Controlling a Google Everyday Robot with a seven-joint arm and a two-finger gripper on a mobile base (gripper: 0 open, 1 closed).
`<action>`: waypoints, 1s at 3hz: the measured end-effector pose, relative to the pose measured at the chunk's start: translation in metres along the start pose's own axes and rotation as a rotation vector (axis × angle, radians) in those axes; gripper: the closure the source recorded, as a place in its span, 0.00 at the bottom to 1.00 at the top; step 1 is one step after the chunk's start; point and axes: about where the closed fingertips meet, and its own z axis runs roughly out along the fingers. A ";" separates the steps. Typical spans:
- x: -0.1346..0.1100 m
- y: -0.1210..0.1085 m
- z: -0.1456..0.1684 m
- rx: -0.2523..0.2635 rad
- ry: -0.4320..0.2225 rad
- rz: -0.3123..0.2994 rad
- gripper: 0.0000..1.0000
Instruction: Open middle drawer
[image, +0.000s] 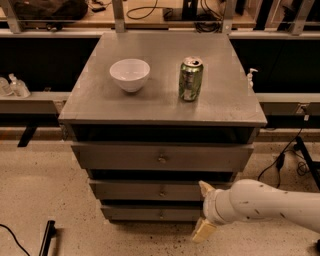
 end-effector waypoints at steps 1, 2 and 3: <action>-0.004 -0.004 0.026 -0.058 0.016 -0.059 0.00; 0.007 -0.011 0.042 -0.089 -0.029 -0.079 0.00; 0.021 -0.017 0.052 -0.089 -0.059 -0.080 0.00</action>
Offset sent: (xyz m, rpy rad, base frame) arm 0.0342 -0.0111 -0.0595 0.0779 0.0384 0.1434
